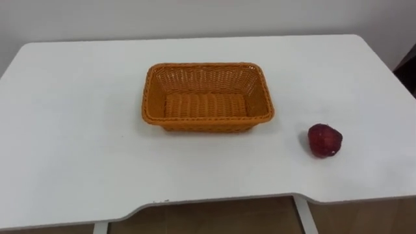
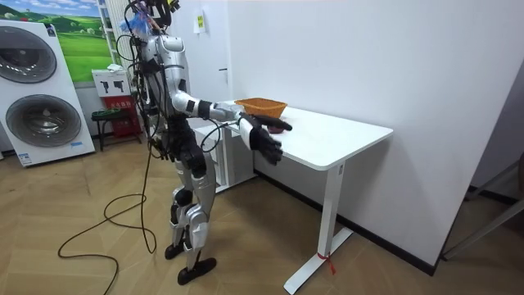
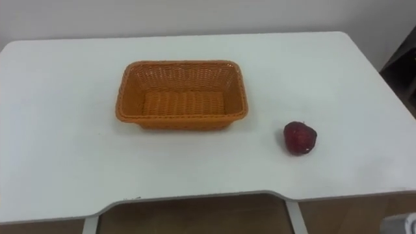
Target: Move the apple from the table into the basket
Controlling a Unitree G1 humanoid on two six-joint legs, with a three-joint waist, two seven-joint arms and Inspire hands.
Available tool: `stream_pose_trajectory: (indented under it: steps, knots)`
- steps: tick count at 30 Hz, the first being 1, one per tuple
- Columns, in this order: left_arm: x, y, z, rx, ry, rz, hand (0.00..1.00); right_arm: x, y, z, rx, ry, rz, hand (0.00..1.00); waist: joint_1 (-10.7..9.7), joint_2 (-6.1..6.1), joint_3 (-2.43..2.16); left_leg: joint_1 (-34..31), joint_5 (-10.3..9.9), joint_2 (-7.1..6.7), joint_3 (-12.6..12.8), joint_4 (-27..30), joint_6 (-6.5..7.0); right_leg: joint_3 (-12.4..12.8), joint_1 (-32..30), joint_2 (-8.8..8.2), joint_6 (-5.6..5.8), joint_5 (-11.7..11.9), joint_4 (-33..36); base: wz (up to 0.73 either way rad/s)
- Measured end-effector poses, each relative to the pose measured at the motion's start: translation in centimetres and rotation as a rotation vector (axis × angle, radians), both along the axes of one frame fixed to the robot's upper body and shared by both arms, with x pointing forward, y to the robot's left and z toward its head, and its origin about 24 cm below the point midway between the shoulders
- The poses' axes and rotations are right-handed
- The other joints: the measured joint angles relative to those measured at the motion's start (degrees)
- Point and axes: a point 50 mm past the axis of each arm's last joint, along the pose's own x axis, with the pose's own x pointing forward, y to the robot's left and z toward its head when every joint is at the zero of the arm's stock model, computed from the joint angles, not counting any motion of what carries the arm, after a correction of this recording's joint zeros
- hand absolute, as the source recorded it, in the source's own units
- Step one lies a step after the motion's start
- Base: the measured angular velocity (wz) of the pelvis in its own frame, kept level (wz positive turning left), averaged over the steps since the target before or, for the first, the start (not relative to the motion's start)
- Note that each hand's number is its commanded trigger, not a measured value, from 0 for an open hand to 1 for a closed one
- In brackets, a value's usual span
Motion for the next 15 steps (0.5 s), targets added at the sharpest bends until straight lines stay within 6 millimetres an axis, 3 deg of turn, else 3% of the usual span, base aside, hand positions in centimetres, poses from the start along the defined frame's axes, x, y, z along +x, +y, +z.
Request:
stream_pose_trajectory:
  steps: [2, 4, 7, 10, 15]
  knots:
    - [0.0, -0.2, 0.0, -0.007, 0.003, -0.013, 0.0, 0.5, 0.4, 0.4, -0.078, 0.053, 0.046, 0.0, 1.08, -0.22, 0.08, 0.15, 0.02, 0.03, 0.02, -0.11, -0.02, -0.14, -0.13, -0.01, 0.0, 0.0, 0.01, 0.0]
    - [0.1, -0.2, -0.1, -0.009, 0.004, -0.02, 0.0, 1.2, 0.9, 0.7, -0.122, 0.078, 0.103, 0.0, 1.13, 0.05, 0.0, -0.04, 0.2, -0.02, -0.13, -0.21, -0.02, -0.4, -0.28, -0.11, 0.0, 0.0, 0.01, 0.02]
    - [0.5, -0.2, -0.1, -0.009, -0.006, -0.026, 0.0, 2.5, 2.1, 0.7, -0.17, 0.118, 0.228, 0.0, 1.23, -0.3, 0.32, 0.0, 0.7, -0.08, -0.31, -0.75, -0.14, -0.83, -0.4, -0.18, -0.08, 0.05, -0.03, 0.03]
    - [1.2, -0.2, -0.1, -0.009, -0.024, -0.034, 0.0, 3.9, 3.5, 0.9, -0.218, 0.144, 0.378, 0.0, 1.5, -0.19, 0.33, 0.06, 0.9, 0.07, -0.3, -0.79, -0.33, -0.89, -0.29, -0.06, -0.39, 0.26, -0.34, 0.0]
    - [2.0, -0.2, -0.1, -0.016, -0.035, -0.074, 0.0, 4.9, 5.3, 0.0, -0.208, 0.182, 0.569, 0.0, 2.36, -0.26, 0.49, 0.55, 1.06, 0.31, -0.3, -0.95, -0.61, -1.05, 0.46, 0.18, -0.7, 0.55, -0.87, 0.0]
